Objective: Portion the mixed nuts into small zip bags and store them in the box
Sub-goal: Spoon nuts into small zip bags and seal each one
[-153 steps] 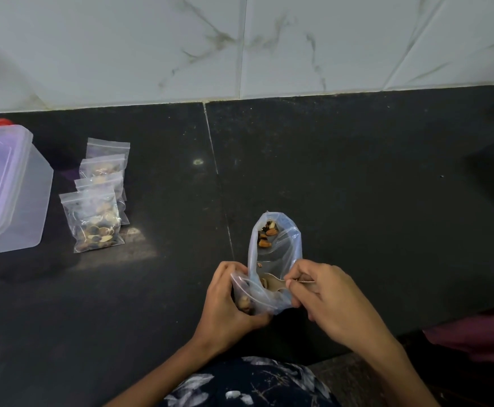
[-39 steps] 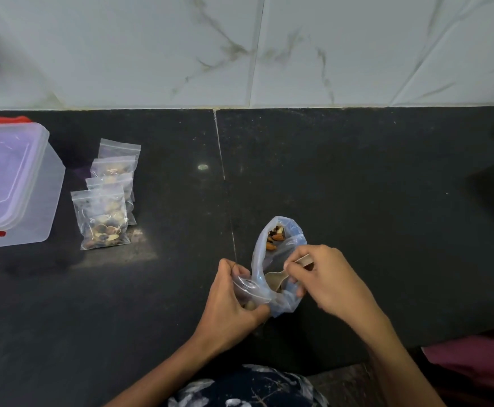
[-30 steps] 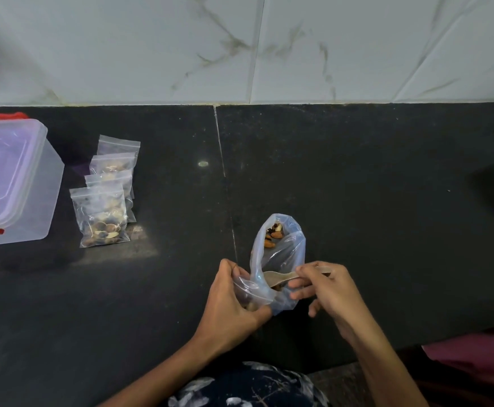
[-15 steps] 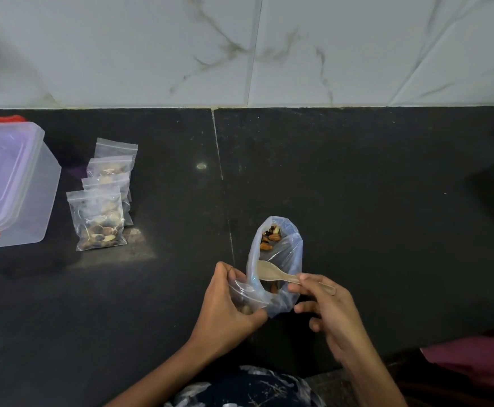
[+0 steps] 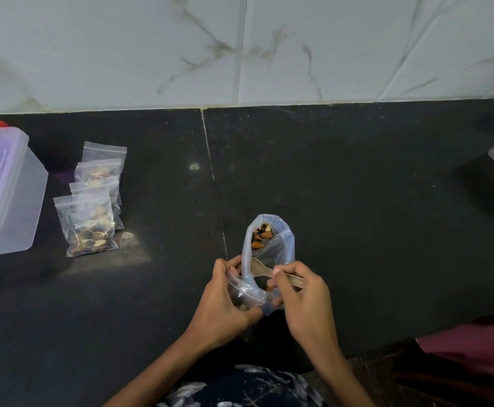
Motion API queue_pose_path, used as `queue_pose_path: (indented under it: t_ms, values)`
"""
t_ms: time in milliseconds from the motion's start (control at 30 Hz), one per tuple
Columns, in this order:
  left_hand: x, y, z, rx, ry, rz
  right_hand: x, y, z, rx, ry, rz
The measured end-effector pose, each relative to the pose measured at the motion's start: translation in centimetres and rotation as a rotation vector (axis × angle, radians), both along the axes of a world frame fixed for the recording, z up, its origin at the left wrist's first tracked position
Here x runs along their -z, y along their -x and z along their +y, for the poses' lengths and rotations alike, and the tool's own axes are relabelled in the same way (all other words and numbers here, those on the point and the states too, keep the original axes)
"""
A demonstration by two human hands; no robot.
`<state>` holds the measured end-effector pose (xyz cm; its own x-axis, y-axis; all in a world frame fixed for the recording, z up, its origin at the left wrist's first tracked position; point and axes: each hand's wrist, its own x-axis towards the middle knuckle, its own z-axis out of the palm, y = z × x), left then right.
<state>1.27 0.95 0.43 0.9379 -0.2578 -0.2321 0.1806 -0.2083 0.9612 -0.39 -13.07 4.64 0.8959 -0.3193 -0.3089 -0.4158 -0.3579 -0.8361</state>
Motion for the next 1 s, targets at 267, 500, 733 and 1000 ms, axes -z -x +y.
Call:
queue_pose_path:
  t_ms: [267,500,733,1000]
  values:
    - [-0.1,0.3,0.4,-0.008,0.076,0.021,0.4,0.2,-0.6,0.375,-0.440,0.130]
    - [-0.8,0.6,0.7,-0.141,0.100,-0.067,-0.9,1.0,-1.2,0.384,-0.457,0.048]
    - [-2.7,-0.3,0.7,-0.195,0.092,-0.231,-6.1,2.4,-0.9,0.171,-0.432,-0.158]
    - [-3.1,-1.1,0.6,-0.213,0.124,-0.301,-6.1,3.0,0.5,-0.237,0.118,-0.522]
